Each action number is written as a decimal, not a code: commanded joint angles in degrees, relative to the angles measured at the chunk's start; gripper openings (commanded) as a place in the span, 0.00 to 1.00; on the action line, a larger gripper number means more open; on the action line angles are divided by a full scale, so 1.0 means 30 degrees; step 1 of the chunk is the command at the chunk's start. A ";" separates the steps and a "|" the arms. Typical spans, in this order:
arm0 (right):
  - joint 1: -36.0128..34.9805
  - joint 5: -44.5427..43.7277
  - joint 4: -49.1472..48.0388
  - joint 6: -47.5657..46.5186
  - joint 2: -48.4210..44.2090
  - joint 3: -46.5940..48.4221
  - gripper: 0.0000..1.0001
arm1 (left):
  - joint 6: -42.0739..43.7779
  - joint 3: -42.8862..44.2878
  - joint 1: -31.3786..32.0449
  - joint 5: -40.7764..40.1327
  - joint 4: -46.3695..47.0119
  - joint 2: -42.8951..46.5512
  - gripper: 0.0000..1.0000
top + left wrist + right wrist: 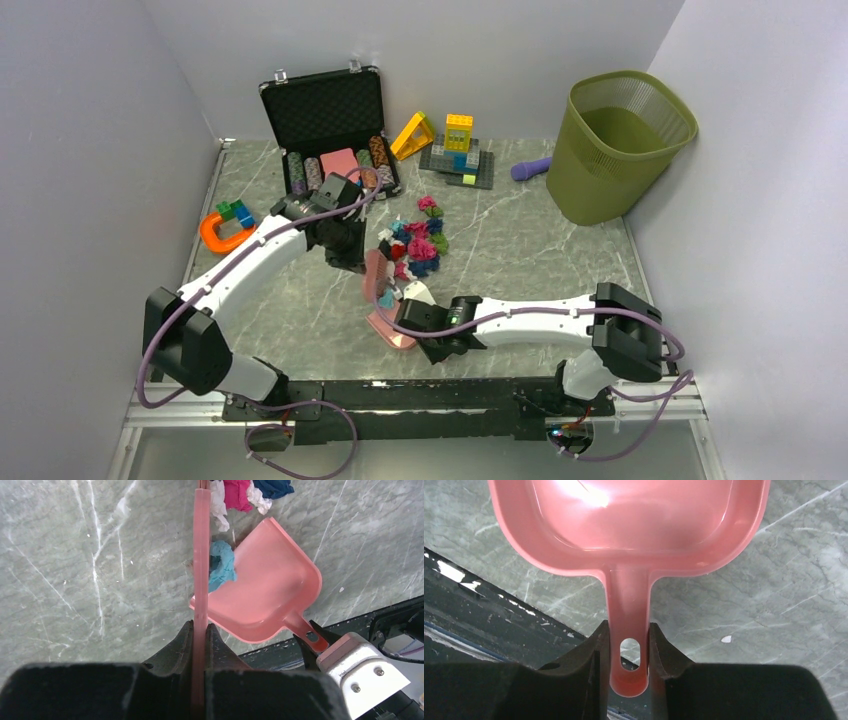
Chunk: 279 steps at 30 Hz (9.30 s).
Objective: Sweep away the paper scraps from the table
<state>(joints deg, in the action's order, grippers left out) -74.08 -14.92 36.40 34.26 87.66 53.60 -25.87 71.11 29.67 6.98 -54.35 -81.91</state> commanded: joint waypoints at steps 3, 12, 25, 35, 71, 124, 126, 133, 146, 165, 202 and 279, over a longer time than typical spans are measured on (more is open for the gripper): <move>-0.0070 0.1070 0.1024 0.0400 -0.0998 0.0457 0.00 | 0.0008 0.1726 0.0127 -0.2250 -0.0742 0.1243 0.00; 0.0288 0.2160 0.1956 0.1718 -0.1906 -0.0169 0.00 | 0.1567 0.3627 0.0088 -0.2265 -0.2075 0.1488 0.00; 0.5184 0.3891 0.4055 -0.0896 -0.3504 -0.0597 0.00 | 0.3572 0.6197 -0.1132 -0.5453 -0.1642 -0.2542 0.00; 0.7574 0.3730 0.4607 -0.3408 -0.2344 0.0246 0.00 | 0.5030 0.9538 -0.1489 -0.5825 -0.0417 -0.6663 0.00; 0.9510 0.4873 0.2951 -0.6937 0.2953 0.4100 0.00 | 1.6867 1.8692 0.1707 0.0696 -0.6747 -1.5024 0.00; 0.6593 0.3682 0.2544 -0.3797 -0.4236 -0.0399 0.00 | 0.4213 0.5185 -0.2396 -0.1399 0.0260 -0.0167 0.00; 0.6575 0.3639 0.2655 -0.3680 -0.3366 -0.0569 0.00 | 0.4139 0.4601 -0.2390 -0.1469 0.0509 0.0257 0.00; 0.6629 0.2625 0.3490 -0.3574 -0.4684 0.1034 0.00 | 0.3812 0.2914 -0.2532 -0.2548 0.0726 0.2328 0.00; 1.0460 0.0992 0.9252 -0.5178 -0.3214 1.1033 0.00 | 0.3847 0.0927 -0.2742 -0.3812 0.0124 0.5257 0.00; 1.9366 0.0957 1.0916 -0.6967 -0.1505 1.8593 0.00 | 0.3992 -0.1115 -0.2742 -0.1567 0.0926 0.6683 0.00; 3.3122 2.2166 -1.7468 1.7585 -0.0030 0.8953 0.00 | 0.3938 -0.1676 -0.2742 0.0301 0.1946 0.4834 0.00; 1.6469 0.5539 0.4032 -0.3010 -0.8683 -0.0173 0.00 | -0.7464 0.3188 -0.1229 -0.1500 0.4443 -0.5768 0.00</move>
<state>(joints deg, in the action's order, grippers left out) -19.88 6.94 50.43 25.67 57.47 52.56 -53.67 89.23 24.08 5.63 -34.28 -109.65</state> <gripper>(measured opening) 0.293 0.101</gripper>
